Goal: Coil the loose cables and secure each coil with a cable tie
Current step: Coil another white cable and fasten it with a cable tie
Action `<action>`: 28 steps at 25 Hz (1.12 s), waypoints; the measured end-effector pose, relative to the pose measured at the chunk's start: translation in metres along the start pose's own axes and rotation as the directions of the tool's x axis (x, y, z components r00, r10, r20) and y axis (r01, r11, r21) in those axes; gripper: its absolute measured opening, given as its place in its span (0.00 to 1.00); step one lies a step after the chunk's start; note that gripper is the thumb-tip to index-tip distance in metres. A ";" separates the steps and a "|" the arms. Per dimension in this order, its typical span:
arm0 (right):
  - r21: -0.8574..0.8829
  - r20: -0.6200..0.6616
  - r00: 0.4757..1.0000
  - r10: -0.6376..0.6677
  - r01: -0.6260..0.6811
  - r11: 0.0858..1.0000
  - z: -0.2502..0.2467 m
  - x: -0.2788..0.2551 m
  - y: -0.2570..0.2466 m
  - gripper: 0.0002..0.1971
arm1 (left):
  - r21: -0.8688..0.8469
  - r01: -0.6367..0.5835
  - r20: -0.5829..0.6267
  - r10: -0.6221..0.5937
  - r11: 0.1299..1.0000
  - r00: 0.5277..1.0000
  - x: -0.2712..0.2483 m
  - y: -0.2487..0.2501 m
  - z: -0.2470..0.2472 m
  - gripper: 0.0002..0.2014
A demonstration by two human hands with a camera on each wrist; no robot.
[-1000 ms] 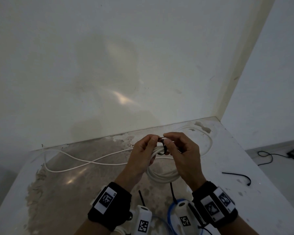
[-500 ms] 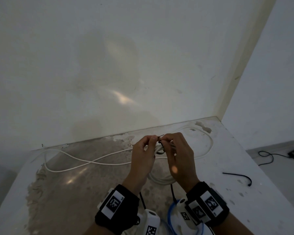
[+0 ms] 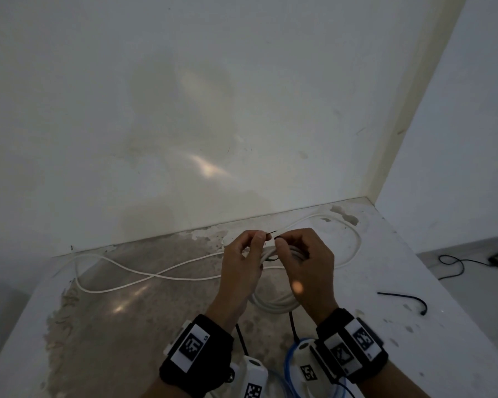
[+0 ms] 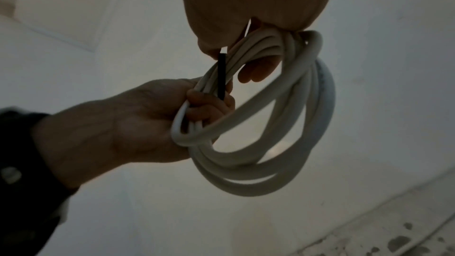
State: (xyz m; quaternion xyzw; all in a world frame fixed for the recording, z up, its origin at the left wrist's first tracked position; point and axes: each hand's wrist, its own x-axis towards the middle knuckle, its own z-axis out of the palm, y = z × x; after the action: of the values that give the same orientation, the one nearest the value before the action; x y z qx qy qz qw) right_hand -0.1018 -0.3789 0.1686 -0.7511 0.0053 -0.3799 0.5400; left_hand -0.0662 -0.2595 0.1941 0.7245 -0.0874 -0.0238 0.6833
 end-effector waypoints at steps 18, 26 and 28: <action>0.066 -0.025 0.999 0.040 -0.039 0.997 -0.004 0.005 -0.003 0.01 | -0.093 0.023 0.063 -0.017 0.995 0.998 -0.003 0.003 0.001 0.11; 0.123 -0.024 0.998 0.053 -0.049 0.991 -0.005 0.002 -0.001 0.09 | -0.057 -0.021 0.112 0.027 0.998 0.993 -0.001 0.006 0.000 0.11; 0.109 -0.021 0.999 0.047 -0.044 0.993 -0.005 0.001 0.000 0.11 | -0.053 -0.025 0.124 0.031 0.998 0.992 -0.001 0.006 0.000 0.11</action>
State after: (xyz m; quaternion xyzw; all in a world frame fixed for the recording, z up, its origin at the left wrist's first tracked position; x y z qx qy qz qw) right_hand -0.1042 -0.3830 0.1697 -0.7157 0.0081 -0.3758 0.5886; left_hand -0.0673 -0.2595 0.2001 0.7025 -0.1393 -0.0615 0.6952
